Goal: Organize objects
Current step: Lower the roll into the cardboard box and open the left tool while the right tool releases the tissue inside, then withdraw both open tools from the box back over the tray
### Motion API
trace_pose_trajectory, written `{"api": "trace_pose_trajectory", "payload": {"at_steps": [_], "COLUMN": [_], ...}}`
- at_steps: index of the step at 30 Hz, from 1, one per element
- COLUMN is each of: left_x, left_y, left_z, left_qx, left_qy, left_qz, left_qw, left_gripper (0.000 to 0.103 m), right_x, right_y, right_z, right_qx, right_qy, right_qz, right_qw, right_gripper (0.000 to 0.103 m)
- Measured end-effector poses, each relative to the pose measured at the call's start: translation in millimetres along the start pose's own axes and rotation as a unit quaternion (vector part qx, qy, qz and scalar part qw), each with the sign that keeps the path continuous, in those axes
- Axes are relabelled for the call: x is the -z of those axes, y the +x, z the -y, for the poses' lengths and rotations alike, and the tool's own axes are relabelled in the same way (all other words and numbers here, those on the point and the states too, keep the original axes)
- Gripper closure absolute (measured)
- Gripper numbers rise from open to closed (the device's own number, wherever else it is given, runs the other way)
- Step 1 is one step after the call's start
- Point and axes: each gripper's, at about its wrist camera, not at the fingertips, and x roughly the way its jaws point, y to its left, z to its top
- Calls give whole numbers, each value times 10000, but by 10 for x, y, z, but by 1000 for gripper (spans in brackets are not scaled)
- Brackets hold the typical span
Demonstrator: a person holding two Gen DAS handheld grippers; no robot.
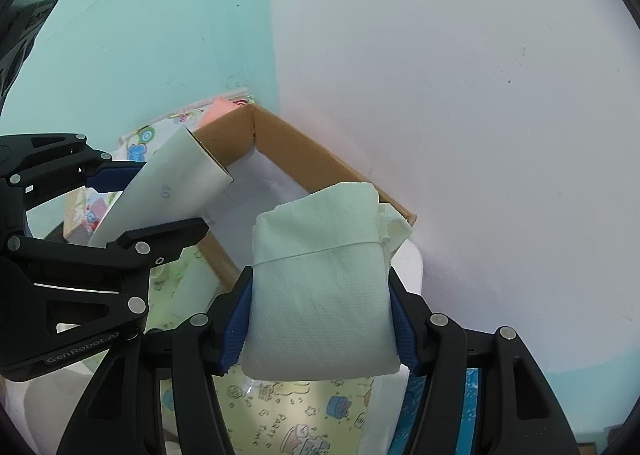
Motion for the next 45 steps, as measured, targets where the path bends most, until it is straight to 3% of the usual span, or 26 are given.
{"api": "trace_pose_trajectory", "payload": {"at_steps": [4,5,11,27,33,38,44,45], "left_x": [-52,-59,-92,-196,-200,-198,-63,-51], "left_y": [94,112,270,516,488,530,272,244], "left_z": [-15,-17,-30,-243,-395,-641,-522,-515], "left_qx": [69,291,268,355,178,342,337,337], "left_qy": [53,333,554,584,565,353,329,338], "left_qz": [17,35,10,66,113,49,51,57], "left_qw": [10000,9990,9981,9976,9982,9988,9989,9988], "left_gripper": [58,58,58,55,39,29,25,25], "right_x": [-62,-64,-86,-101,-45,48,53,-104], "right_y": [77,95,216,327,237,106,83,135], "right_z": [87,105,155,354,477,522,638,553], "right_qx": [51,58,85,25,80,-65,-41,-39], "right_qy": [76,79,57,290,506,698,616,607], "right_qz": [-91,-109,-197,-294,-315,-312,-333,-340], "right_qw": [9999,9999,9998,9991,9982,9971,9975,9976], "right_gripper": [39,39,39,39,26,13,10,9]}}
